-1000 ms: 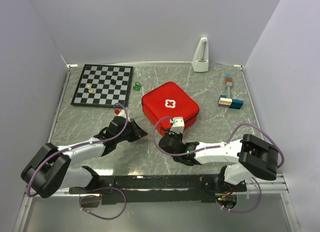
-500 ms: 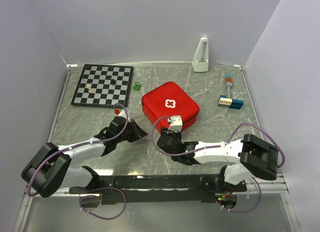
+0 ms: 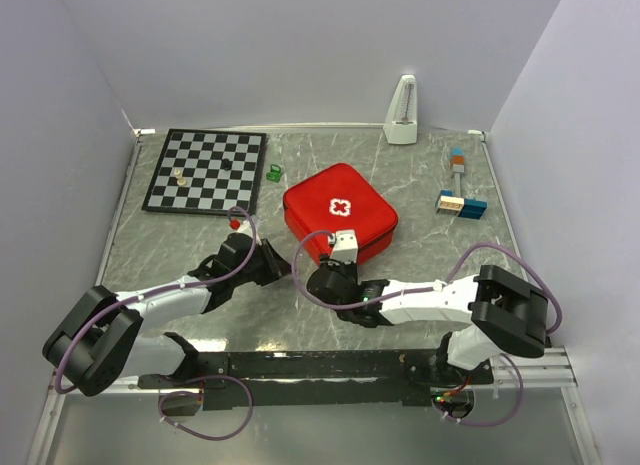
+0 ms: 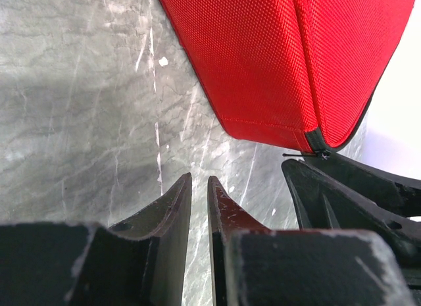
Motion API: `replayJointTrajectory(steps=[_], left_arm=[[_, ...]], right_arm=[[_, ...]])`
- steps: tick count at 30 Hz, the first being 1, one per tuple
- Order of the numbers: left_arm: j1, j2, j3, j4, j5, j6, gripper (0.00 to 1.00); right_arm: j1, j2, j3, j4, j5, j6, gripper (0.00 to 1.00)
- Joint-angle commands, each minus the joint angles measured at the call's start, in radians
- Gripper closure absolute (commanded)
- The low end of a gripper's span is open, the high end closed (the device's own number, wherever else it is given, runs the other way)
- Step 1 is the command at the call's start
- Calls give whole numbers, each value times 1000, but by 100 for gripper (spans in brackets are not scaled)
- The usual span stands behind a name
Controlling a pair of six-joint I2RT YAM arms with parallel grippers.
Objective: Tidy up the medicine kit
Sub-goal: Zip the medicine box at the center of the board.
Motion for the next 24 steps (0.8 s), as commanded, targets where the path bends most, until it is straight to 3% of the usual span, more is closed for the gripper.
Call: replayJointTrajectory(steps=[1,6,11,15,24], left_arm=[[2,-13,-4,33,26,1,79],[2,-19,-6,31,27,1,79],[2,-17,-6,33,30,0,79],[2,-13,-4,34,30,0,79],[1,-4,-15,50,32,-11,79]], right_arm=[[2,22,72,5,9,26,57],[-3,42,104,-73,24,92,61],[-4,73,161,-157,36,159,48],[-4,104,202,-219,46,208,44],[-7,216,345,-461,136,440,52]])
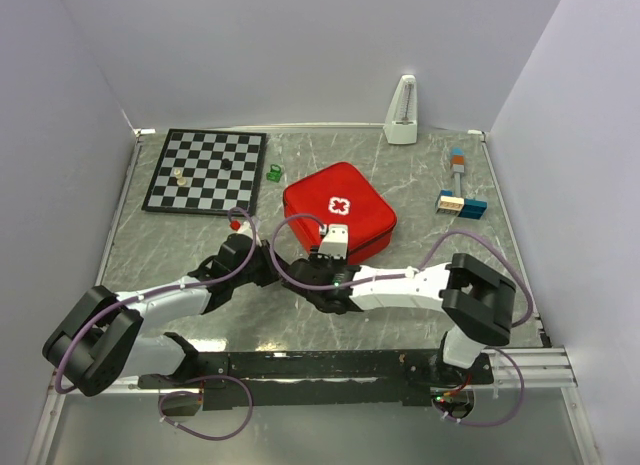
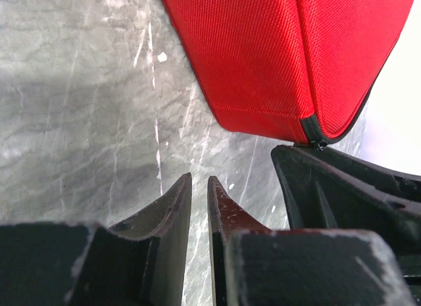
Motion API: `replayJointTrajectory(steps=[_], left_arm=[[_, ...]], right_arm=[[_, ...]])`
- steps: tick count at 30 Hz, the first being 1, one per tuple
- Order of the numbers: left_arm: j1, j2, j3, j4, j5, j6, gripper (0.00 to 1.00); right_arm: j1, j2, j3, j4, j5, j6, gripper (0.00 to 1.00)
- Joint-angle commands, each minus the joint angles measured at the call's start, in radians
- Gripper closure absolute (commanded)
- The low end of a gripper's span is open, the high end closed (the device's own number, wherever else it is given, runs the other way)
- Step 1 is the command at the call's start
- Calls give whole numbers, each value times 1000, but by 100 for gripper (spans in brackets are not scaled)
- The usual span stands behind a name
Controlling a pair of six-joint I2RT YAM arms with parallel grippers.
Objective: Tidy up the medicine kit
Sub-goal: Zip the medicine box at the center of the board.
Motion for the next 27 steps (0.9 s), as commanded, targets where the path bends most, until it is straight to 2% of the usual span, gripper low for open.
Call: replayJointTrajectory(steps=[1,7,10,14,22,25,27], left_arm=[[1,-4,-10,44,18,-12,79],[1,-10,-12,41,13,-10,79],[2,-10,-10,41,10,-9,79],[1,-7,-9,38,13,-7,79],[1,-8,-7,36,12,-6,79],[1,-11,-4,32,12,-7,79],[1,-16,2,27,9,-6,79]], right_arm=[[-7,50,85,-116,84,156,53],[-7,111,154,-257,121,287,56],[-7,128,174,-280,124,300,59],[-11,135,183,-277,121,297,75],[-10,142,178,-303,112,324,92],[-8,127,157,-279,103,286,100],[-5,106,123,-228,94,227,100]])
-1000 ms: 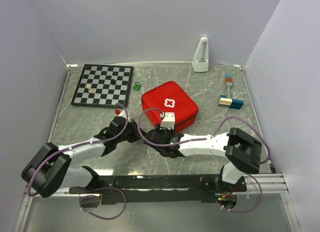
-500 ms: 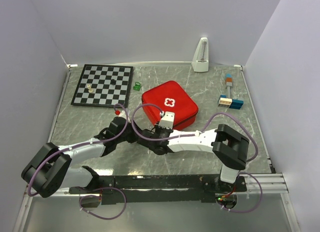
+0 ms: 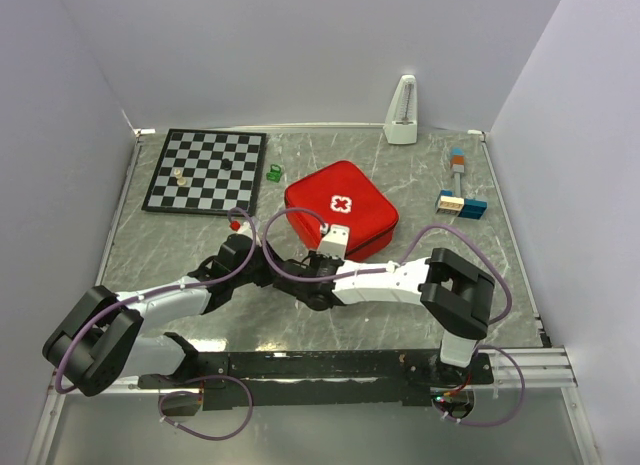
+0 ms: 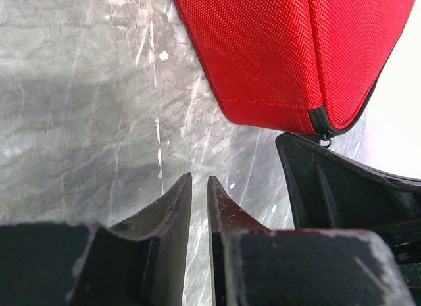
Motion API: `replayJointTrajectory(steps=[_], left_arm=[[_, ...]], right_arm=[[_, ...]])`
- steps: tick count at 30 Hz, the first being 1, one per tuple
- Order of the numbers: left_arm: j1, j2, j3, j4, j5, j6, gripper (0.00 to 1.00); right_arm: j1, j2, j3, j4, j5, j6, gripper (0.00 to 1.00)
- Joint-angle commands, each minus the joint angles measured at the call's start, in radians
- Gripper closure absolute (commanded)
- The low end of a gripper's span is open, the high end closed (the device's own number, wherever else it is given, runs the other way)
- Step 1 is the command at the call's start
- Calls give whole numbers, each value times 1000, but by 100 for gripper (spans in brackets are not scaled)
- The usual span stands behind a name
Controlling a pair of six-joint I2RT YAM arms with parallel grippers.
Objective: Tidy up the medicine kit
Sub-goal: Zip the medicine box at the center of the board.
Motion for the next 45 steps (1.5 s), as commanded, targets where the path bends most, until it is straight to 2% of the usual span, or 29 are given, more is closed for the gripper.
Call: replayJointTrajectory(steps=[1,4,10,15,19,28,35,40,42,45], left_arm=[[1,-18,9,25,9,-5,79],[1,-19,20,27,10,-9,79],[1,-39,25,79,9,-61,77],[-18,-15,52,174,21,-98,62],[-59,39,107,199,19,-89,53],[-114,172,202,208,33,-115,48],[-119,286,302,44,29,-101,53],[-127,314,356,-100,-16,-23,68],[-125,303,351,-131,-22,-9,67],[-128,272,331,-137,-22,-14,59]], right_arm=[[-4,-38,-58,62,20,-127,100],[1,-84,-136,179,-20,-307,100],[7,-276,-411,593,-155,-596,100],[4,-371,-555,796,-245,-700,100],[4,-379,-560,830,-279,-743,100],[7,-379,-552,873,-339,-772,100],[10,-384,-537,850,-330,-791,100],[15,-385,-525,810,-322,-792,100],[16,-385,-525,805,-319,-797,100],[19,-379,-525,816,-325,-803,100]])
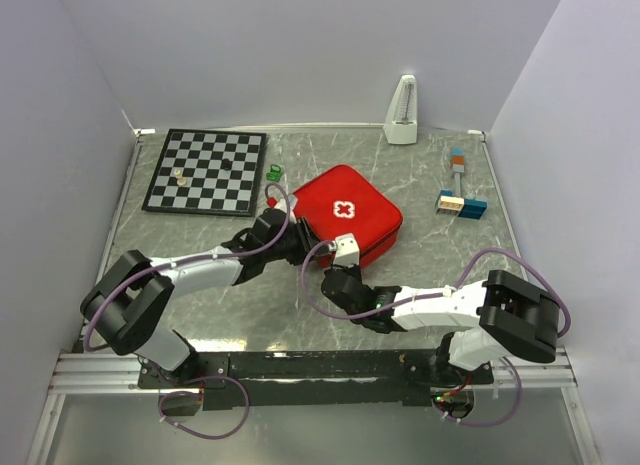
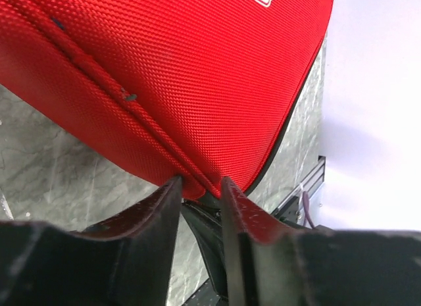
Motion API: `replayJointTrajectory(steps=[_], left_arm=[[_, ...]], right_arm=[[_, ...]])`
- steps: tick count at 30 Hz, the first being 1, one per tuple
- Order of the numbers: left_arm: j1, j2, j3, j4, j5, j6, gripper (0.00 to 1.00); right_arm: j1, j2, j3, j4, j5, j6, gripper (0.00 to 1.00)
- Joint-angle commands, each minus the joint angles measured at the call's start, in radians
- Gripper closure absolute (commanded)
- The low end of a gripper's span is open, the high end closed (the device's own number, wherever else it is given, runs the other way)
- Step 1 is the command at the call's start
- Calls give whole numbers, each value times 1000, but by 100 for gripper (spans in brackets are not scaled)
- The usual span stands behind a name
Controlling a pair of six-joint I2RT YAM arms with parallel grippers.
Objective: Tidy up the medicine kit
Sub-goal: Zip the medicine box at the center of the board.
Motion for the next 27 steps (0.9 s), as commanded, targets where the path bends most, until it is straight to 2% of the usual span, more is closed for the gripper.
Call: replayJointTrajectory(steps=[1,8,13,15,18,24,27], left_arm=[[-15,-1,-14,-92,-47,36,56],[-20,-74,-1,-168,-48,39,48],[-18,-107,-43,-155,-70,27,48],[-20,-93,-44,-134,-58,28,55],[-18,-72,-38,-138,-56,38,74],[-18,-64,-52,-154,-74,59,99],[-18,-67,-63,-151,-96,67,99]], right_arm=[[38,-8,36,23,-94,-15,100],[63,3,65,52,-106,-38,100],[72,25,91,92,-135,-62,100],[78,42,114,89,-140,-71,100],[81,53,127,73,-140,-68,100],[81,50,116,50,-121,-39,100],[83,50,117,21,-106,-18,100]])
